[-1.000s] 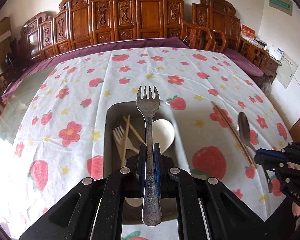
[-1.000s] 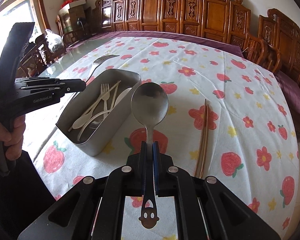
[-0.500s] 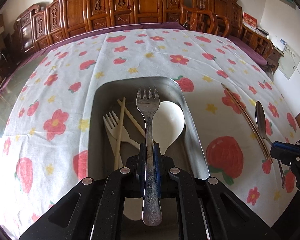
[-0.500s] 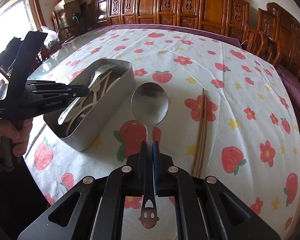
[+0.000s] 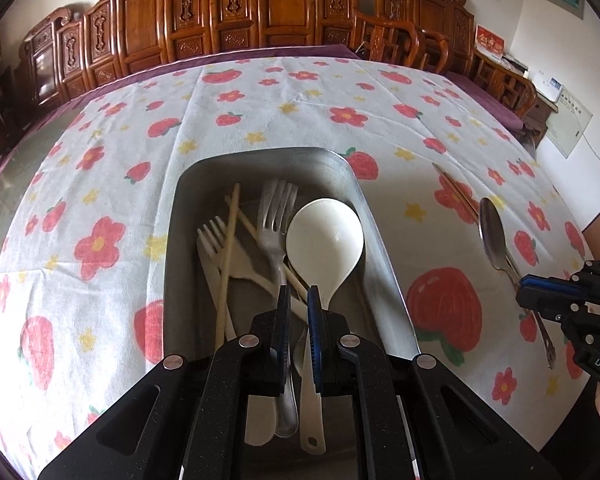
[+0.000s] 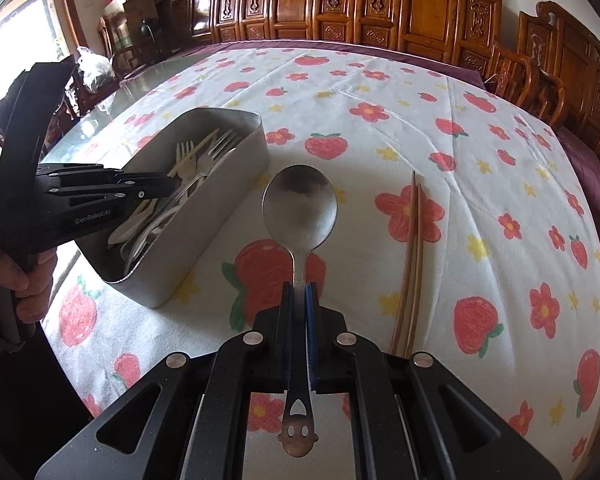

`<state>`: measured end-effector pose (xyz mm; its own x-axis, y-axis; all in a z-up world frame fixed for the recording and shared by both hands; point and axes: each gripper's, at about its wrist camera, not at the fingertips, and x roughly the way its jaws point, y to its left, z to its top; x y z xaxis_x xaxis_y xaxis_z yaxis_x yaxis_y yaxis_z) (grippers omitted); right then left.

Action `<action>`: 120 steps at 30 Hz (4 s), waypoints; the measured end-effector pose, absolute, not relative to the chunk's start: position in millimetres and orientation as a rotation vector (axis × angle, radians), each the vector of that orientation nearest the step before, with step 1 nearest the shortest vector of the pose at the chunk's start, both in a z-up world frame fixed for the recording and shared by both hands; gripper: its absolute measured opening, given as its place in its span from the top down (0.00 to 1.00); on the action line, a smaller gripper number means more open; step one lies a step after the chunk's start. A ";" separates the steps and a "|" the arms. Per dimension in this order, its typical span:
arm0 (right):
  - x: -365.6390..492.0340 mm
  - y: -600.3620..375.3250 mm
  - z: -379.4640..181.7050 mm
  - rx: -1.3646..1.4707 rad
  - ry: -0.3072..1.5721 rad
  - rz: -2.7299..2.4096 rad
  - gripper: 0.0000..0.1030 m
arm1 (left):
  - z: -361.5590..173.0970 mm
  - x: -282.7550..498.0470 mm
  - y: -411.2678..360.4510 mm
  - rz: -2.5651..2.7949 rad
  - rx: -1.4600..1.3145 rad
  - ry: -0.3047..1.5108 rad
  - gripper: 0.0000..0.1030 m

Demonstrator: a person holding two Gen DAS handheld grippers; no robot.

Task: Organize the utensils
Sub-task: 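Carry the metal fork into the metal tray and open the left tool, then lower the metal spoon into the metal tray and open the right tool, then move the right tool to the wooden chopsticks and grasp one chopstick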

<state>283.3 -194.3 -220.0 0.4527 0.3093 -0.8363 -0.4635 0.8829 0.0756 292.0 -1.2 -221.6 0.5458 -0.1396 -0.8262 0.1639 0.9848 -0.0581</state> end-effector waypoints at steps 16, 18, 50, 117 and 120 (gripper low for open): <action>286.6 -140.3 -196.6 -0.164 0.954 0.536 0.93 | -174.6 271.3 45.4 -0.127 0.016 0.844 0.93; 288.5 -130.3 -194.6 -0.166 0.953 0.546 0.93 | -171.0 270.6 53.5 -0.118 0.008 0.836 0.93; 331.7 -33.1 -234.5 -0.129 1.037 0.564 0.92 | -158.4 263.7 100.7 -0.066 -0.004 0.798 0.92; 308.5 -263.4 -268.0 -0.224 1.072 0.268 0.87 | -195.2 254.1 -90.2 -0.289 0.147 0.812 0.47; 303.1 -267.5 -268.3 -0.220 1.072 0.270 0.94 | -196.2 252.2 -93.3 -0.294 0.154 0.809 0.47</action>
